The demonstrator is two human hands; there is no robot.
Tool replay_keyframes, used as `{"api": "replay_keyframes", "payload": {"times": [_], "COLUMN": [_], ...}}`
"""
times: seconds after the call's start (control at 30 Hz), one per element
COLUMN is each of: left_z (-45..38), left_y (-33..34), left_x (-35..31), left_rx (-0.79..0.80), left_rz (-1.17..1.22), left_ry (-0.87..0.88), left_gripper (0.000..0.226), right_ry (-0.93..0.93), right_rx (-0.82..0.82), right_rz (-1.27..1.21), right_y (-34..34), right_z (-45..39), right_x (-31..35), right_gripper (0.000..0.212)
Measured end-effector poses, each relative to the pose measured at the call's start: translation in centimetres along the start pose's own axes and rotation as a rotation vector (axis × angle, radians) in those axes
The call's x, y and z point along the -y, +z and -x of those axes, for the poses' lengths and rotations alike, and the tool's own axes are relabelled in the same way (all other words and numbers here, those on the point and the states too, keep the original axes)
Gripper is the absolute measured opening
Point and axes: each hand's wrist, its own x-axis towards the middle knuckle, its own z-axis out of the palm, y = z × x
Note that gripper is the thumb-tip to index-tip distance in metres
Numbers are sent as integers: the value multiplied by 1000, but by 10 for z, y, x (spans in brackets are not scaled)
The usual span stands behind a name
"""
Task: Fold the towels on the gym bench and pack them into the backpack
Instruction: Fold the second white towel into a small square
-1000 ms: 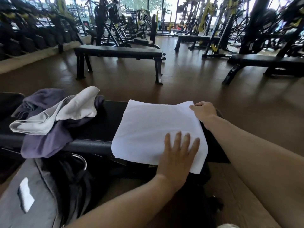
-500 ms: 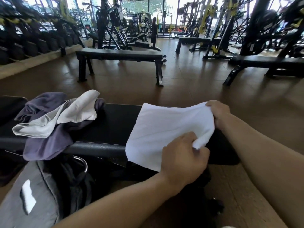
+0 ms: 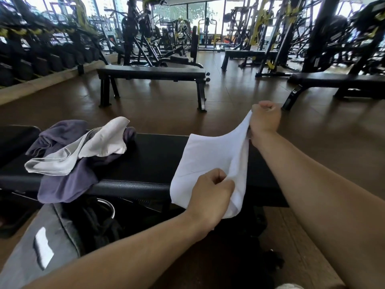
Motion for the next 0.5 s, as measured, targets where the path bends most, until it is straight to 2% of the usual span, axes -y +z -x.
{"api": "replay_keyframes", "payload": {"times": [0.07, 0.17, 0.27, 0.5], "left_z": [3, 2, 3, 3], "left_y": [-8, -19, -30, -44], "left_x": [8, 17, 22, 33], "left_rx": [-25, -44, -58, -186], "left_rz": [68, 340, 513, 536], "left_ry": [-69, -219, -265, -400], "left_gripper": [20, 39, 49, 42], "right_ry": [-66, -108, -136, -129], "right_rx": [44, 114, 136, 269], "right_rz": [63, 129, 210, 388], "right_y": [14, 34, 52, 81], "right_z": [7, 19, 28, 46], "right_x": [-6, -14, -22, -41], "right_gripper": [17, 18, 21, 25]}}
